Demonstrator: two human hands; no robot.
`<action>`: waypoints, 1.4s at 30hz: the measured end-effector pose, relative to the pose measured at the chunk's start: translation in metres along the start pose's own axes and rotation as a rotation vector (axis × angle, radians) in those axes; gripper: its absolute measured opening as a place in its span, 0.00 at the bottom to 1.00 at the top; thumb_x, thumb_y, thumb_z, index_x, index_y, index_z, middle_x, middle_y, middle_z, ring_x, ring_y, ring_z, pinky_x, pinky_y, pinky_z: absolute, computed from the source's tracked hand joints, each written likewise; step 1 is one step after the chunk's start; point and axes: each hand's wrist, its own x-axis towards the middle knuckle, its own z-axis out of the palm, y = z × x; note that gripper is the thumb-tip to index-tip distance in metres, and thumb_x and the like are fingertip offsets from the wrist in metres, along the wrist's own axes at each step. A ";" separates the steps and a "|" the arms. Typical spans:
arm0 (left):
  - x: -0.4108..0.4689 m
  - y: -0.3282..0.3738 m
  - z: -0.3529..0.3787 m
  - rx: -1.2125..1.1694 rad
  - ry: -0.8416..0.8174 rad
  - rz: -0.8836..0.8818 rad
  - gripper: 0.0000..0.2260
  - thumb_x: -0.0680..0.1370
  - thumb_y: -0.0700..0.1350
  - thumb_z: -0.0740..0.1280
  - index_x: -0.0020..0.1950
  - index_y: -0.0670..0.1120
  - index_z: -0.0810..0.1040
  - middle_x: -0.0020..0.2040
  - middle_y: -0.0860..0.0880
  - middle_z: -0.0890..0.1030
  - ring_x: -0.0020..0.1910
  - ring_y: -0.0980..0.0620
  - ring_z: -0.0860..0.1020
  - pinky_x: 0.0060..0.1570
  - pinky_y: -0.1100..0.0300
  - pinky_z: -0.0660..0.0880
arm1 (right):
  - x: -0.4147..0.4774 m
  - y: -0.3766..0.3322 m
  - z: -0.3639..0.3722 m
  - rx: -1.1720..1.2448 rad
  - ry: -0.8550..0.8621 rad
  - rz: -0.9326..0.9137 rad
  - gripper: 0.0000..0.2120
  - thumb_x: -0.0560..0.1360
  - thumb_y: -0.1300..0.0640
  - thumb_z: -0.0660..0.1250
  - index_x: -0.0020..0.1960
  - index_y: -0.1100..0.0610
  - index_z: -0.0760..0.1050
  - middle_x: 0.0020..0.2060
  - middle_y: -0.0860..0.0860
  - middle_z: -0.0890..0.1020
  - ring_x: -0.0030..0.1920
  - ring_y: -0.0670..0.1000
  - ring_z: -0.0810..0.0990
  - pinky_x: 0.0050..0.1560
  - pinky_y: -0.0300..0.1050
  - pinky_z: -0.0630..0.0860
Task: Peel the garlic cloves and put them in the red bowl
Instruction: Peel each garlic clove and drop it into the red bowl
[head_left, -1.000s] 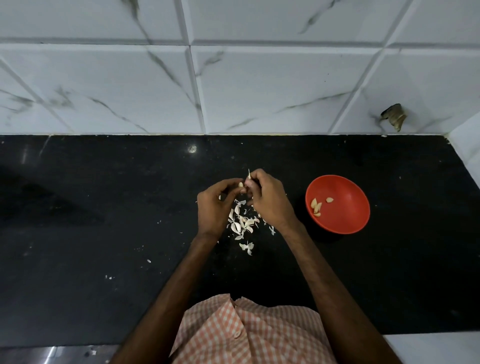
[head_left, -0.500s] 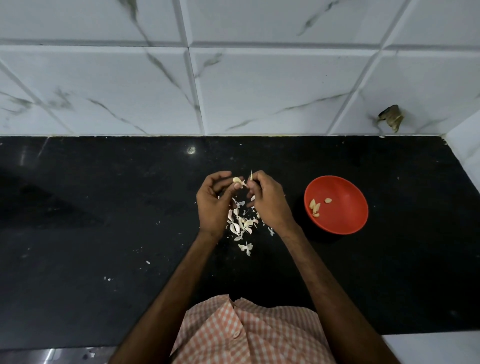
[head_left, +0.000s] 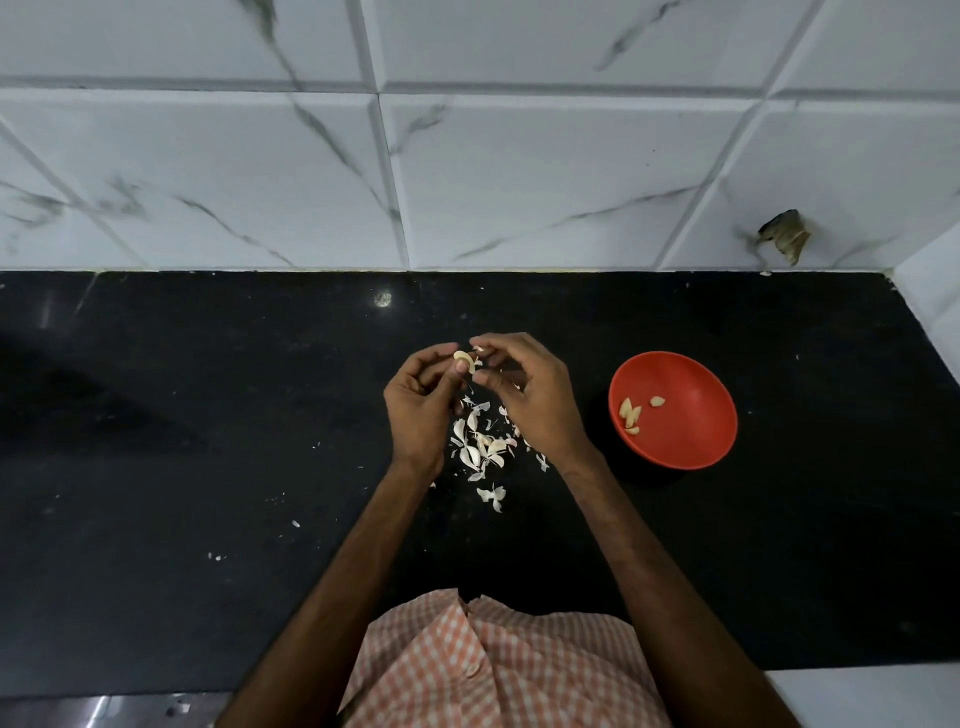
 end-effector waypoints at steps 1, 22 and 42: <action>0.000 0.000 0.000 0.010 -0.018 -0.001 0.08 0.78 0.35 0.70 0.58 0.39 0.80 0.43 0.47 0.86 0.34 0.56 0.79 0.29 0.64 0.74 | 0.000 0.001 0.000 -0.005 0.001 -0.012 0.13 0.74 0.65 0.74 0.59 0.61 0.82 0.52 0.52 0.81 0.50 0.45 0.82 0.52 0.36 0.79; -0.004 0.001 0.004 -0.090 0.012 -0.081 0.10 0.80 0.35 0.67 0.60 0.40 0.81 0.52 0.43 0.86 0.42 0.54 0.83 0.32 0.63 0.78 | -0.005 0.013 -0.001 -0.205 0.008 0.059 0.05 0.79 0.64 0.69 0.53 0.61 0.82 0.44 0.50 0.84 0.43 0.42 0.81 0.46 0.34 0.77; -0.002 0.001 0.002 0.144 -0.060 0.111 0.07 0.77 0.33 0.71 0.52 0.42 0.84 0.52 0.44 0.86 0.46 0.49 0.82 0.41 0.59 0.80 | 0.004 0.010 -0.008 -0.629 -0.166 0.177 0.06 0.81 0.58 0.67 0.50 0.60 0.79 0.47 0.53 0.79 0.45 0.50 0.78 0.46 0.44 0.74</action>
